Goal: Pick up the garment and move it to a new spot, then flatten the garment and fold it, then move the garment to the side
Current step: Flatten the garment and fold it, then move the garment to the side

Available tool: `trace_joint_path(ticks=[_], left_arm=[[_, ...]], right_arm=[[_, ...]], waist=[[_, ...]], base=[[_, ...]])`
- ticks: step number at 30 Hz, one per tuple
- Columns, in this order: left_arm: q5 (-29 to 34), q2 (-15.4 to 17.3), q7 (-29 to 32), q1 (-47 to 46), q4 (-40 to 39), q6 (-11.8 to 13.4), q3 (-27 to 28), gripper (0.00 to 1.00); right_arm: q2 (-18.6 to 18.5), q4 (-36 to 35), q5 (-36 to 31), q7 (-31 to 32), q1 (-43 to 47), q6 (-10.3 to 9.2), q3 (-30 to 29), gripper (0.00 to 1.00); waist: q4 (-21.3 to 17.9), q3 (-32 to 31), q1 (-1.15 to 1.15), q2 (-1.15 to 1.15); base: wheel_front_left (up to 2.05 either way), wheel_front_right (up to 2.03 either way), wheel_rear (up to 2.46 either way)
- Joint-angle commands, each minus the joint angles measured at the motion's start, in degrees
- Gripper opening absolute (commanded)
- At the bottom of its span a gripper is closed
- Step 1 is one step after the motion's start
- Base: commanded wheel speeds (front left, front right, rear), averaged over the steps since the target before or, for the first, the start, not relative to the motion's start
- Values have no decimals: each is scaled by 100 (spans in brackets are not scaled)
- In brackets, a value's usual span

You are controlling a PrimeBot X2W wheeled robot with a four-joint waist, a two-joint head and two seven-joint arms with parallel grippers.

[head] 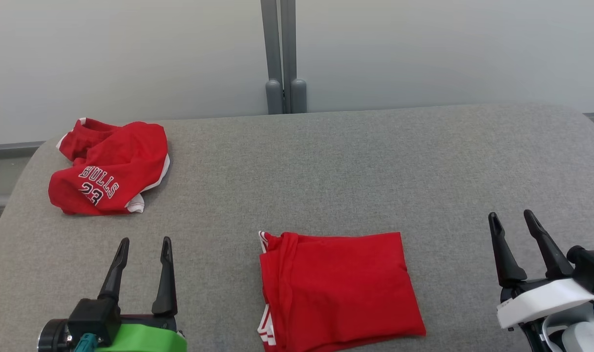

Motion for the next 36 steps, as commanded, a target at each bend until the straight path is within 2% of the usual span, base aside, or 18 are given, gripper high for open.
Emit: trace_joint_path(ticks=[1,7,13,19,27,36], left_arm=[[49,-39,-15,79,17,-46,48,100],[114,-124,-15,33,187,-164,107,100],[146,-196,-15,-32,230,-249,97,100],[201,-233,-15,-24,229,-306,84,100],[156,-250,-15,-56,351,-395,0,100],[186,-259,-15,-78,412,-422,-22,100]], right_arm=[[0,15,30,-20,-5,3,30,100],[-53,170,236,-21,-12,3,245,100],[-239,553,672,233,-237,3,819,100],[-308,1175,1160,1114,-605,3,1087,100],[-152,2176,1785,2355,-1030,3,1341,100],[-75,2767,2192,2942,-1175,3,1383,100]], waist=[[-1,0,0,0],[32,0,0,0],[229,-17,0,0],[601,-29,0,0],[1160,28,0,0],[1492,147,0,0]], base=[[0,0,0],[0,0,0],[0,0,0],[0,0,0],[0,0,0],[0,0,0]])
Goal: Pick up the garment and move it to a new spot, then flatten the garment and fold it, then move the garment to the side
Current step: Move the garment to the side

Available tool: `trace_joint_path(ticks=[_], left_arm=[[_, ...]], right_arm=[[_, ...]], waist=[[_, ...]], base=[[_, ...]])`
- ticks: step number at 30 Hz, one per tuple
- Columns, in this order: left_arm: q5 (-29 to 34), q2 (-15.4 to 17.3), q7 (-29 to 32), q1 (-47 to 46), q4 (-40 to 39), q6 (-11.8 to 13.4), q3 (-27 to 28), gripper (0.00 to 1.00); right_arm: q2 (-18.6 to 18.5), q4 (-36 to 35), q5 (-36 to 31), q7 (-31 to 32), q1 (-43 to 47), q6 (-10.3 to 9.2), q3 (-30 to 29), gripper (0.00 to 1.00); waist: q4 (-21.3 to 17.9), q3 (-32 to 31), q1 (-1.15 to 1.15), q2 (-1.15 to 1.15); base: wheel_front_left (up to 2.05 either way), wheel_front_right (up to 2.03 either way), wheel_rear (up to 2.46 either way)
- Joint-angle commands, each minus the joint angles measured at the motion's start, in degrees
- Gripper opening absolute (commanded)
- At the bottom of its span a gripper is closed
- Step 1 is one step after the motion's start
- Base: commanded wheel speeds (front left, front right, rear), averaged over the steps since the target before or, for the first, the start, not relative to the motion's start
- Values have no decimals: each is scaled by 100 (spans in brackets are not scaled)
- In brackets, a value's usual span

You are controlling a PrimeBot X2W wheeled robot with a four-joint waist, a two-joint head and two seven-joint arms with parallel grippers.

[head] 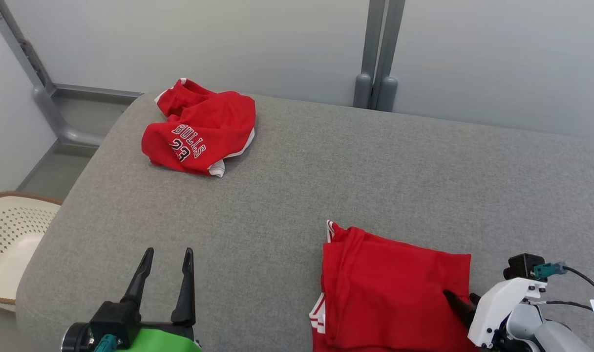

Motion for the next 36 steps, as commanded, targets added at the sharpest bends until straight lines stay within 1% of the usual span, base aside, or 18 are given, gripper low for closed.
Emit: trace_joint_path(ticks=[1,2,3,4,8,12,18,27,29,32,36], left_arm=[[27,-4,-15,-79,8,-23,4,100],[24,-6,-15,-88,14,-25,6,100],[21,-9,-15,-98,19,-26,11,100],[20,-10,-15,-103,22,-27,19,100],[51,-14,-15,-110,27,-36,7,100],[51,-16,-15,-139,-6,-46,-75,100],[7,-28,-15,-258,-30,-60,-263,100],[9,-46,-15,-593,-4,-75,-544,100],[15,-47,-15,-671,4,-74,-562,100],[47,-48,-15,-833,39,-80,-655,100],[82,-48,-8,-1015,117,-86,-758,100]], right_arm=[[7,55,80,45,-50,3,51,100],[-6,49,93,18,-54,3,68,93],[-23,26,117,-35,-68,3,92,30],[-42,4,116,-87,-88,3,112,0],[-136,-97,120,-360,-182,3,188,0],[-259,-187,119,-583,-323,2,260,0],[-539,-327,104,-620,-622,2,372,0],[-899,-506,169,-595,-1042,2,537,0],[-924,-540,210,-606,-1151,2,607,0],[-983,-557,271,-646,-1302,2,668,0],[-1024,-523,386,-772,-1447,2,748,0]], waist=[[84,76,0,0],[86,83,0,0],[80,90,0,0],[66,90,0,0],[-65,41,0,0],[-326,22,0,0],[-998,69,0,0],[-2266,306,0,0],[-2530,379,0,0],[-2832,540,0,0],[-3106,720,0,0]], base=[[0,0,0],[0,0,0],[0,0,0],[0,0,0],[0,0,0],[0,0,0],[0,0,0],[0,0,0],[0,0,0],[0,0,0],[0,0,0]])
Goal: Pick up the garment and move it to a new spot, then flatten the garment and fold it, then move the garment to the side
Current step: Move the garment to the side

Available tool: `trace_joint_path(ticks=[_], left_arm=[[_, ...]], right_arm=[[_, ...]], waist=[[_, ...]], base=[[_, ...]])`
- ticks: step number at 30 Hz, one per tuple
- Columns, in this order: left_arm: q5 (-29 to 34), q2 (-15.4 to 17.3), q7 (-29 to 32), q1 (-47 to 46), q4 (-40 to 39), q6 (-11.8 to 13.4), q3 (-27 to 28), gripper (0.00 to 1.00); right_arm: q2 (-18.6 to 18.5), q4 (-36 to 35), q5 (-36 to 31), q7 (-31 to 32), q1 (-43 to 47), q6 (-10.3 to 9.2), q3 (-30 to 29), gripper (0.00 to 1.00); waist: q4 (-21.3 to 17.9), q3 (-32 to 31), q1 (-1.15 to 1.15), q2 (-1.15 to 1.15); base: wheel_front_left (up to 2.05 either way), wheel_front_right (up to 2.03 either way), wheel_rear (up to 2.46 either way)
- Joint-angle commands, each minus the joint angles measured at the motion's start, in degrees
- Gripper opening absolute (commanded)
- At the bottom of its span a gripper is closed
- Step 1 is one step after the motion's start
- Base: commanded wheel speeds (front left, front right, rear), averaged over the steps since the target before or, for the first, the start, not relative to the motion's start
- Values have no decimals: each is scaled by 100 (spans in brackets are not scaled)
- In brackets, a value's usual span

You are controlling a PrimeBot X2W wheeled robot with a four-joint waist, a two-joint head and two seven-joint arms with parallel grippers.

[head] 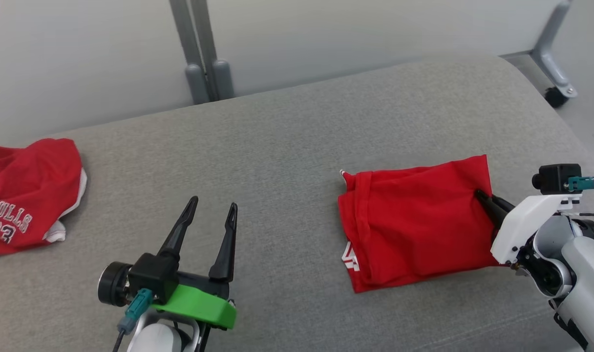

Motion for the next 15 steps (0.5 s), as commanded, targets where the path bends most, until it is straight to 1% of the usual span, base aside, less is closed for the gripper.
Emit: trace_joint_path(ticks=[1,7,11,15], left_arm=[[45,8,0,-111,35,-31,0,100],[55,9,1,-283,74,-27,-71,100],[101,46,1,-434,86,-30,-98,100],[176,107,1,-630,109,-32,-125,100]], right_arm=[[-10,3,74,-68,-98,1,33,0],[-186,-22,175,-279,-306,2,119,0],[-379,-53,185,-369,-601,1,209,0],[-565,25,242,-403,-1099,1,342,0]], waist=[[-602,402,0,0],[-674,598,0,0],[-567,921,0,0],[-400,1320,0,0]], base=[[0,0,0],[0,0,0],[0,0,0],[0,0,0]])
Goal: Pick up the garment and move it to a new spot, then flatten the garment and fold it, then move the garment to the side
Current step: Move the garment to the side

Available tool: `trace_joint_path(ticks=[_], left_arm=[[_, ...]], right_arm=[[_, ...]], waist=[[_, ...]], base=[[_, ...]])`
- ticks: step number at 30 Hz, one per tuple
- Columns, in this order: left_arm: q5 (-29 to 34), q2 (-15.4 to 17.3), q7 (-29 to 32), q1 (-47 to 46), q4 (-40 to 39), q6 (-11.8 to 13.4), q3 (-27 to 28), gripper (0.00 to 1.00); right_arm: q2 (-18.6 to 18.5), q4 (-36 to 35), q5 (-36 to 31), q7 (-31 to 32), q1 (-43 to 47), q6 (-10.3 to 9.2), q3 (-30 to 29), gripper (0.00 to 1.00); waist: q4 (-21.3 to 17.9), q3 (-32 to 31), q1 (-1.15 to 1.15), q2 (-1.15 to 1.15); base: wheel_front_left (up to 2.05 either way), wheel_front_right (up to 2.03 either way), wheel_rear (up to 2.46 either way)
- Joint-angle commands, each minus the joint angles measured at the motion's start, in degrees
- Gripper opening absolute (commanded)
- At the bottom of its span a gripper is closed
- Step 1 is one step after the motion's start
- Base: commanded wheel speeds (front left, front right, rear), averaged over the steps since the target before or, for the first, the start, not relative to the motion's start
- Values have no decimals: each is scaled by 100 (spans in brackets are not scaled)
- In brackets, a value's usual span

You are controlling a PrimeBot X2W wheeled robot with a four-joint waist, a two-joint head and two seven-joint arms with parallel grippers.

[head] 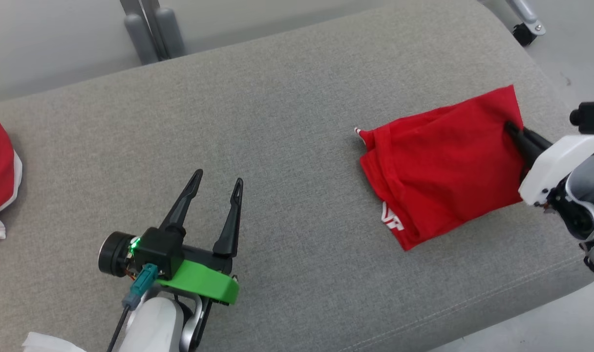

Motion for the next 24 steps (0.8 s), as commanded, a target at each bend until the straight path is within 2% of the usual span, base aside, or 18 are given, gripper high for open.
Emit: trace_joint_path(ticks=[1,10,13,21,22,23,24], left_arm=[[69,76,1,-168,3,-17,-1,100],[198,191,1,-593,22,-19,-93,100],[243,220,1,-714,26,-19,-131,100],[270,255,2,-853,110,29,-179,100],[266,260,2,-860,122,32,-181,100],[261,264,2,-861,128,36,-182,100],[250,264,2,-860,132,41,-187,100]], right_arm=[[-93,45,46,-24,-243,2,53,0],[-787,550,481,-133,-1267,2,220,0],[-1045,942,638,-87,-1562,2,216,0],[-1269,1720,895,-234,-1867,2,418,0],[-1272,1859,870,-272,-1907,2,450,7],[-1284,1976,833,-323,-1947,2,471,37],[-1276,2110,792,-398,-1993,2,507,100]], waist=[[218,553,0,0],[517,1385,0,0],[573,1603,0,0],[655,1776,0,0],[655,1776,0,0],[657,1773,0,0],[661,1763,0,0]], base=[[0,0,0],[0,0,0],[0,0,0],[0,0,0],[0,0,0],[0,0,0],[0,0,0]])
